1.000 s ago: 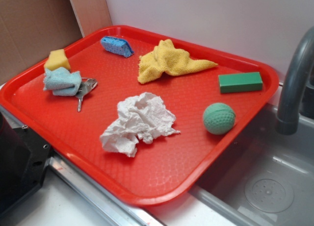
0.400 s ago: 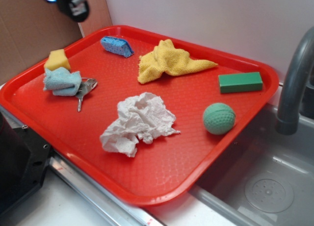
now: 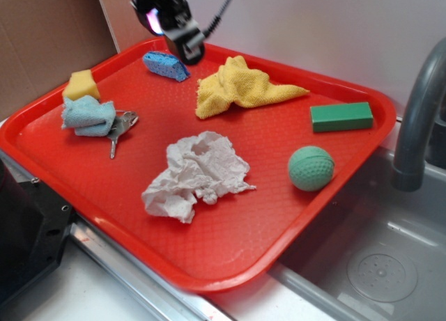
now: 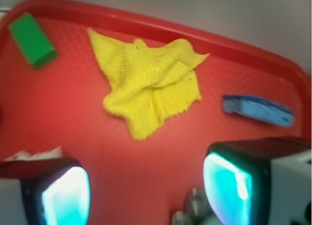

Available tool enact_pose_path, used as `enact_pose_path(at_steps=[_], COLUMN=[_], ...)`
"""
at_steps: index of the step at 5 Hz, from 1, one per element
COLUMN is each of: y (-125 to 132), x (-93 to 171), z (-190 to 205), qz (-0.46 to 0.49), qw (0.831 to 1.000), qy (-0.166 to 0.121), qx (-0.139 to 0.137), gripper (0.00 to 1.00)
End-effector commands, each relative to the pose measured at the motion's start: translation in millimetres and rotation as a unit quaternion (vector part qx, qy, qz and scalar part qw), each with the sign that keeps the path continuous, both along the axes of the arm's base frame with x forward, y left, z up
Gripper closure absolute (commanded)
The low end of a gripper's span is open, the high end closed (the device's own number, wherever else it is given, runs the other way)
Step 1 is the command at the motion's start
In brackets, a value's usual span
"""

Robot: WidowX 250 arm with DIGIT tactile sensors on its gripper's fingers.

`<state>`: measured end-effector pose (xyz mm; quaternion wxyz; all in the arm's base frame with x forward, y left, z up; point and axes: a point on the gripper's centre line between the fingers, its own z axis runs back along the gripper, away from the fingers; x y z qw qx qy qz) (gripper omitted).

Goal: Grab the yellow cloth.

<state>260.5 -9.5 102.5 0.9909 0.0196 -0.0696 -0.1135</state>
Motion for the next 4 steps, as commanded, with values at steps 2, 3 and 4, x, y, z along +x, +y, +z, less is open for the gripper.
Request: enact_pose_path(at_steps=[2,3,4], y=[12,8,4], x=[51,55,58], z=[-51,-63,-79], qz=[-0.01,-0.017,-0.022], qw=[1.0,1.0,0.999], qy=[-0.011,-0.002,0.011], qx=[0.027,0.024,0.026], gripper=[0.0,0.0,0.0])
